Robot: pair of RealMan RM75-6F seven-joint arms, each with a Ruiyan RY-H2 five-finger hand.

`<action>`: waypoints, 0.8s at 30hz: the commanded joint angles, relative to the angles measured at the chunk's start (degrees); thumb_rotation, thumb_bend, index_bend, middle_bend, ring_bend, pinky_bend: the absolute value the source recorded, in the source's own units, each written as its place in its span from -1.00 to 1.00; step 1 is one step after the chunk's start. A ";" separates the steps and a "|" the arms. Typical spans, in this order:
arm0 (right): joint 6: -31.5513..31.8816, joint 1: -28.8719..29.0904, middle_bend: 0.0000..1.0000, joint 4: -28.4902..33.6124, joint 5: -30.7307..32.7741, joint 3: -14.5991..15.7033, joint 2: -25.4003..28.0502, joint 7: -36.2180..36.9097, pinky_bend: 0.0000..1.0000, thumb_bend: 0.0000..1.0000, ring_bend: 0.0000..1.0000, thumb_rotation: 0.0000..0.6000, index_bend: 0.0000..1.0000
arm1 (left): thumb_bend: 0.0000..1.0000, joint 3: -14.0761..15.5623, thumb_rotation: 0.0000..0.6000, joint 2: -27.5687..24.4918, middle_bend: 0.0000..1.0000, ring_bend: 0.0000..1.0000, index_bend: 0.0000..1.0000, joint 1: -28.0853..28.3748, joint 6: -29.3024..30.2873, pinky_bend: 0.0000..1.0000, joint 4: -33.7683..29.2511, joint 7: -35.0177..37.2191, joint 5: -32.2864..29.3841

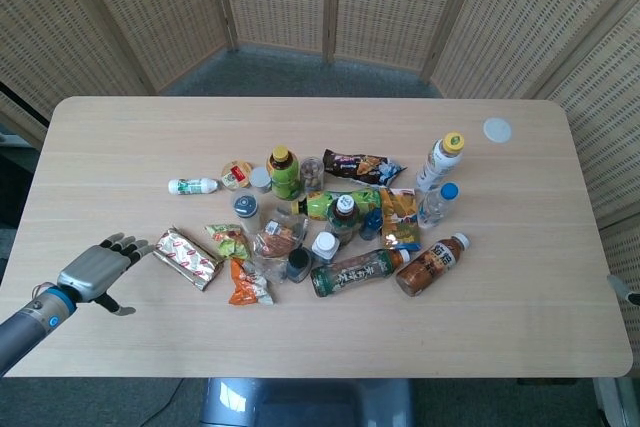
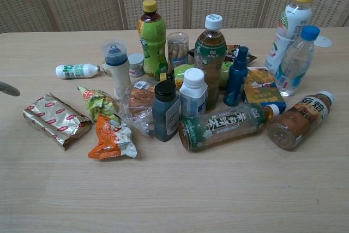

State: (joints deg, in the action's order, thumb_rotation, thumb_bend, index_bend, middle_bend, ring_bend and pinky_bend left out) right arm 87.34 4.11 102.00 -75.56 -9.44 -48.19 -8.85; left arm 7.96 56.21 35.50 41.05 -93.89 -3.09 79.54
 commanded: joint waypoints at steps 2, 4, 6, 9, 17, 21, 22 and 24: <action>0.08 0.09 -1.00 0.27 -0.34 -0.04 -0.06 -0.24 -1.00 -0.95 -1.00 0.71 -1.00 | -0.66 -0.38 0.41 2.50 -1.00 -1.00 -1.00 -1.41 3.13 -1.00 3.31 2.20 4.12; 0.43 -0.12 -1.00 0.48 -0.28 -0.07 0.13 -0.35 -1.00 -0.95 -1.00 0.72 -1.00 | -0.65 -0.85 0.43 4.36 -1.00 -1.00 -1.00 -0.72 3.01 -1.00 5.44 2.51 5.56; 0.93 -0.51 -1.00 0.70 -0.10 -0.09 0.44 -0.34 -1.00 -0.95 -1.00 0.71 -1.00 | -0.65 -1.34 0.45 6.22 -1.00 -1.00 -1.00 0.13 2.60 -1.00 7.66 2.84 6.66; 1.71 -1.21 -1.00 0.94 0.16 -0.04 0.96 -0.21 -1.00 -0.95 -1.00 0.70 -1.00 | -0.66 -2.10 0.47 8.79 -1.00 -1.00 -1.00 1.49 1.36 -1.00 10.68 4.17 7.29; 2.99 -2.33 -1.00 1.07 0.41 0.00 1.74 -0.01 -1.00 -0.95 -1.00 0.70 -1.00 | -0.65 -2.83 0.49 14.47 -1.00 -1.00 -1.00 4.86 -2.58 -1.00 17.21 4.74 8.24; 3.28 -2.55 -1.00 0.91 0.44 -0.08 1.86 0.14 -1.00 -0.95 -1.00 0.71 -1.00 | -0.65 -2.60 0.50 16.80 -1.00 -1.00 -1.00 5.87 -4.47 -1.00 19.94 4.64 8.05; 3.27 -2.55 -1.00 0.87 0.39 -0.09 1.84 0.19 -1.00 -0.95 -1.00 0.71 -1.00 | -0.65 -2.52 0.50 17.23 -1.00 -1.00 -1.00 6.04 -4.88 -1.00 20.43 4.64 7.96; 3.24 -2.52 -1.00 0.77 0.31 -0.10 1.76 0.20 -1.00 -0.95 -1.00 0.71 -1.00 | -0.65 -2.38 0.49 18.07 -1.00 -1.00 -1.00 6.32 -5.22 -1.00 21.35 4.42 8.02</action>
State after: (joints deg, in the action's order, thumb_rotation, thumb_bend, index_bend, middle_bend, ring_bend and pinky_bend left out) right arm 90.59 1.59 102.78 -75.24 -9.54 -46.42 -8.65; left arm 5.47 73.88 41.56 36.10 -72.93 1.45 87.57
